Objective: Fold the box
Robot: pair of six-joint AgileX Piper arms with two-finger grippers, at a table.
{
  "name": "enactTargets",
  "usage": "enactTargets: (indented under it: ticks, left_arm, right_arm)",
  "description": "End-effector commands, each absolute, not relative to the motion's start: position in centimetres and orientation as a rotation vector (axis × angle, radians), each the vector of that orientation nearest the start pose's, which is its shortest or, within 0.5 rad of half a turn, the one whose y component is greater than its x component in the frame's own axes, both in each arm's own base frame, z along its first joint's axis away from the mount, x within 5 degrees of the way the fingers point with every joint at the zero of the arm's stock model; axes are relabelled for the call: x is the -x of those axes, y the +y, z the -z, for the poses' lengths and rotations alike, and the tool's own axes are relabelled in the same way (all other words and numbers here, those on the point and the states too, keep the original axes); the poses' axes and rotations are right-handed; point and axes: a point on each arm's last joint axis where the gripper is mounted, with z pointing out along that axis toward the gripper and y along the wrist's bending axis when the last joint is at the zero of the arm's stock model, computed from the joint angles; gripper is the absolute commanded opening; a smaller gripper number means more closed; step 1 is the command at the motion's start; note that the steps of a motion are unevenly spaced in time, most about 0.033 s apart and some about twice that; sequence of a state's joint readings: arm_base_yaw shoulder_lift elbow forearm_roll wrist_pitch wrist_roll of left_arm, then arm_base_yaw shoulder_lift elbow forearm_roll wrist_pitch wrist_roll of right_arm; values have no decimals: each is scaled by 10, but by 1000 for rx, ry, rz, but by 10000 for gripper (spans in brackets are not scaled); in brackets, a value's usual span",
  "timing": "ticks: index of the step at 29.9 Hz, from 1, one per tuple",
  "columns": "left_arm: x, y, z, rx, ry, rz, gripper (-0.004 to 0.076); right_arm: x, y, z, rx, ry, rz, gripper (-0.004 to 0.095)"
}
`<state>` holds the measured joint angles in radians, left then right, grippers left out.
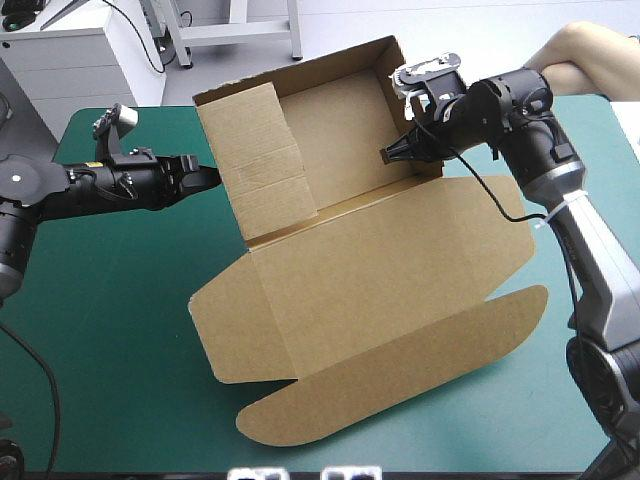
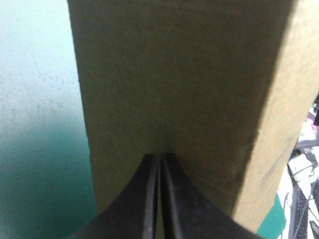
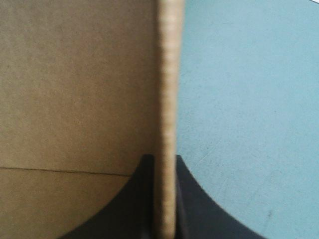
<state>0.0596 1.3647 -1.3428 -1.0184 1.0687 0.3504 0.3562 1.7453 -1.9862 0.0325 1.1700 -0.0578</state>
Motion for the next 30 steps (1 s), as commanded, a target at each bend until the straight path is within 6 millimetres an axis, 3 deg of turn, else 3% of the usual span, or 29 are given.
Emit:
enactTargets:
  ticks: [1, 5, 12, 15, 21, 30]
  left_arm:
    - [-266, -60, -437, -59, 2042, 1244, 5]
    - [-267, -61, -440, -43, 2014, 1273, 68]
    - [-266, -60, -436, -68, 2053, 1234, 419]
    - [-265, -60, -436, -72, 2053, 1245, 531]
    - [-263, -61, -436, -85, 2060, 1273, 524]
    - [-257, -68, -448, -91, 1976, 1478, 510]
  right_arm:
    - [-339, 132, -457, 472, 2257, -230, -18]
    - [-338, 132, -456, 475, 2273, -228, -18]
    - [-338, 131, -455, 486, 2282, -216, -18]
    - [-337, 130, -454, 491, 2296, -195, -18]
    - [-337, 128, -453, 492, 2309, -163, -18]
    - [-336, 127, -452, 497, 2319, -158, -18]
